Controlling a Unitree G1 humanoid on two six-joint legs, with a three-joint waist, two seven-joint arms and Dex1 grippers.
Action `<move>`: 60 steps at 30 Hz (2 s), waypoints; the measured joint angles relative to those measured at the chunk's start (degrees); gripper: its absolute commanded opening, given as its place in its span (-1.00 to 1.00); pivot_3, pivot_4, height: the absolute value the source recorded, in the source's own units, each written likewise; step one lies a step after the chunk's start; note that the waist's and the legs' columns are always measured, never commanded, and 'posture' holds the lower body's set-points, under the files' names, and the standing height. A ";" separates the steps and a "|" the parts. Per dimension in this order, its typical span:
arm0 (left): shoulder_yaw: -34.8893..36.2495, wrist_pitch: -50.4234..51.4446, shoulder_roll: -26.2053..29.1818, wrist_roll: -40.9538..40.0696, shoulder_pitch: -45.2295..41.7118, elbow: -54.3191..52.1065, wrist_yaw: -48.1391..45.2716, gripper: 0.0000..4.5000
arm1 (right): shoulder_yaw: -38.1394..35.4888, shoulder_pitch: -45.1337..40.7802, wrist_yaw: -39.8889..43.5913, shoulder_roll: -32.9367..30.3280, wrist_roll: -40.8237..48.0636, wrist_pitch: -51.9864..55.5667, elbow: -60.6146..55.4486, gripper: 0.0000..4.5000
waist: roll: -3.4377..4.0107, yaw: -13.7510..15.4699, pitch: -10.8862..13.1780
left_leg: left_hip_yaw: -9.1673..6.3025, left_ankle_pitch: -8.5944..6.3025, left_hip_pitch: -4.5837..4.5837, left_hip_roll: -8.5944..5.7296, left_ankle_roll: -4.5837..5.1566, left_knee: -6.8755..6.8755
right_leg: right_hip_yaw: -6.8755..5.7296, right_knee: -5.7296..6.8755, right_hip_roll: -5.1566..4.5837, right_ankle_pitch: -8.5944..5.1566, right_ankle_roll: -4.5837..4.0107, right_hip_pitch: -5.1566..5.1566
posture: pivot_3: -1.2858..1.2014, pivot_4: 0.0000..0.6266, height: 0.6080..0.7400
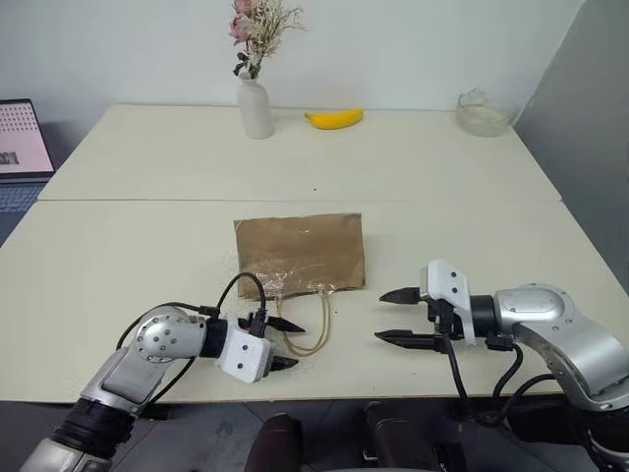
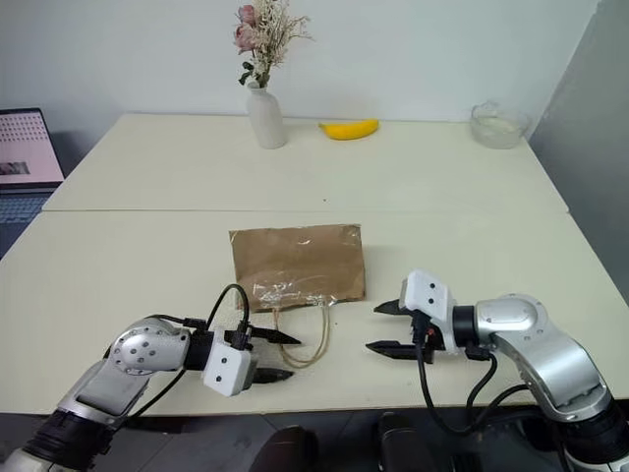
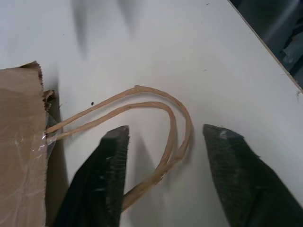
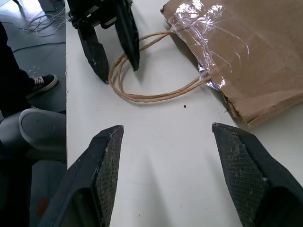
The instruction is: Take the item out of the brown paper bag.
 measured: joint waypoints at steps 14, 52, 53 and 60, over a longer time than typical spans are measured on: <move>4.23 23.04 -0.53 -13.32 -0.06 -7.90 2.46 -0.99 | 10.67 0.54 1.10 0.43 0.52 -1.80 -1.36 0.40 | -0.01 -0.15 0.00 | -0.02 0.00 0.00 0.02 0.00 0.00 | -0.03 0.00 0.03 0.00 0.01 0.00 | 0.03 -0.52 1.00; 0.57 17.01 -0.18 -6.58 1.40 -6.88 -2.68 -0.60 | 15.21 -1.88 -0.14 2.85 -3.17 -4.84 2.69 0.40 | -0.01 0.02 -0.01 | -0.03 0.00 -0.02 0.00 0.00 0.01 | -0.02 -0.01 0.03 -0.01 0.00 -0.01 | 0.03 -0.52 1.00; 0.34 16.86 -0.49 -6.45 1.27 -6.85 -2.69 -0.72 | 15.21 -1.78 -0.14 2.81 -3.18 -4.81 2.60 0.40 | -0.01 0.02 -0.01 | -0.02 0.00 -0.02 0.00 0.00 0.01 | -0.02 -0.01 0.03 -0.01 0.00 -0.01 | 0.03 -0.52 1.00; 0.26 17.06 -0.97 -6.43 0.66 -5.84 -2.68 -0.99 | 15.22 -1.43 -0.15 2.63 -3.19 -4.68 2.10 0.40 | -0.01 0.01 -0.01 | -0.04 0.00 -0.02 0.00 0.00 0.01 | -0.03 0.00 0.04 -0.01 0.00 -0.01 | 0.03 -0.52 1.00</move>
